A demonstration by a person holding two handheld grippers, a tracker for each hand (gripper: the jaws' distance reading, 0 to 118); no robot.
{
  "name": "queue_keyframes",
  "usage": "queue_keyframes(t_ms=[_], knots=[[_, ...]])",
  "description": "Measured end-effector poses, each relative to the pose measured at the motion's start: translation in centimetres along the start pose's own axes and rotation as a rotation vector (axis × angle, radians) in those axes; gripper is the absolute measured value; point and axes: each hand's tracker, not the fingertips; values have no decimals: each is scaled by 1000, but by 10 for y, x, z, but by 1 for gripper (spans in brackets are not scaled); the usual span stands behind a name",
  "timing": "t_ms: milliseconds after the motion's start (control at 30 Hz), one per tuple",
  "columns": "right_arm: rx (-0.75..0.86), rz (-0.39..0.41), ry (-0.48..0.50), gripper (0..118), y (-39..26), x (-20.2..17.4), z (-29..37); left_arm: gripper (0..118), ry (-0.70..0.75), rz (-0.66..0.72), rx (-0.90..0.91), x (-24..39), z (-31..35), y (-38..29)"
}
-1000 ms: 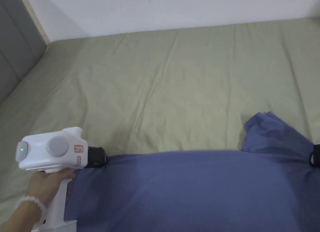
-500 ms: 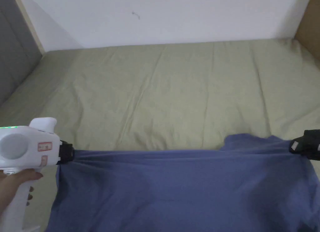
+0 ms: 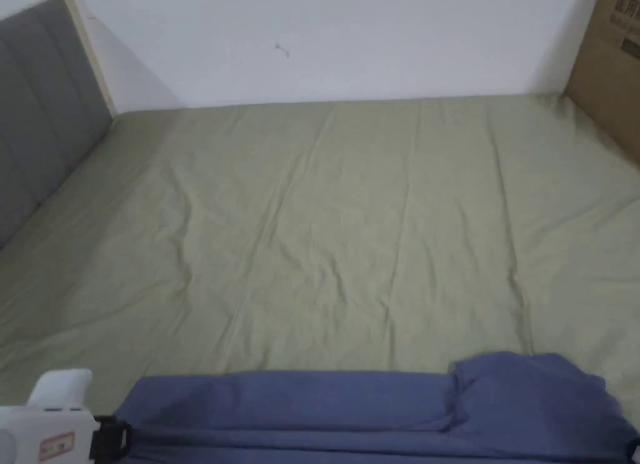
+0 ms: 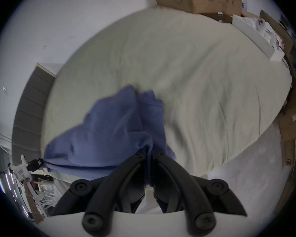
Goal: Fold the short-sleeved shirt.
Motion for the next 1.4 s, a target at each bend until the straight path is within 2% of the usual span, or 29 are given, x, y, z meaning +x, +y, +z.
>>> queue_keyframes(t_ms=[33, 67, 133, 167, 200, 300, 400, 433, 467, 500, 533, 567, 600, 633, 733, 767, 833, 867, 900, 933, 1000, 1033, 1167, 1200, 1233, 1267, 1300, 1367, 1400], knots=[[11, 17, -1, 7, -9, 2, -9, 9, 9, 15, -16, 3, -8, -5], [38, 52, -75, 15, -15, 3, -13, 24, 9, 32, -13, 3, -10, -10], [71, 75, -79, 78, -24, -2, -14, 86, 11, 73, 19, 1, -5, -14], [81, 103, -99, 95, -25, -4, -11, 104, 7, 104, 32, -7, -8, -9], [90, 125, -126, 95, -25, -7, -8, 110, -14, 122, 54, -10, 0, -9], [189, 236, -175, 95, -24, -29, 13, 108, -44, 194, 167, -16, 35, -7], [295, 271, -90, 94, -20, -34, 16, 106, -62, 268, 218, -28, 60, -13], [321, 271, -52, 90, -20, -36, 17, 93, -96, 300, 243, -32, 67, -20], [356, 281, -41, 67, -23, -51, 31, 63, -131, 336, 275, -36, 71, -26], [367, 272, -75, 15, -27, -64, 40, 7, -146, 377, 286, -41, 69, -32], [346, 260, -128, 6, -27, -65, 33, 0, -119, 423, 294, -45, 67, -41], [334, 264, -131, 6, -27, -66, 27, 0, -136, 450, 283, -52, 60, -45], [335, 257, 8, 6, -27, -64, 21, 0, -155, 463, 260, -56, 56, -49], [310, 230, 91, 6, -53, -127, 40, 0, -163, 495, 260, -58, 52, -54], [278, 257, 146, 6, -63, -152, 24, 1, -282, 593, 287, -67, 40, -69], [264, 285, 127, 6, -65, -154, 17, 8, -329, 636, 299, -70, 35, -70], [240, 329, 124, 6, -66, -146, 21, 66, -409, 686, 314, -77, 24, -73], [229, 340, 133, 6, -67, -146, 21, 88, -452, 710, 306, -79, 15, -73], [214, 356, 135, 6, -72, -171, 8, 100, -496, 732, 290, -81, 6, -73], [212, 362, 128, 6, -72, -168, 9, 102, -514, 770, 267, -82, -2, -74], [215, 391, 101, 6, -70, -160, 13, 102, -521, 808, 263, -81, -14, -75], [217, 397, 94, 6, -78, -194, 5, 102, -519, 801, 258, -82, -23, -75], [198, 335, 101, 6, -73, -199, 7, 102, -624, 915, 301, -92, -53, -78], [194, 324, 99, 6, -76, -199, 5, 95, -646, 930, 289, -94, -56, -76], [192, 317, 96, 6, -76, -199, 5, 76, -647, 929, 268, -95, -59, -73], [192, 314, 90, 6, -74, -194, 3, 37, -629, 921, 251, -96, -62, -70], [190, 314, 87, 6, -72, -189, 0, 8, -587, 903, 215, -98, -63, -68], [184, 308, 79, 6, -72, -188, 0, 8, -465, 883, 144, -94, -68, -70], [178, 304, 83, 6, -71, -186, 0, 8, -565, 908, 170, -94, -67, -73]])
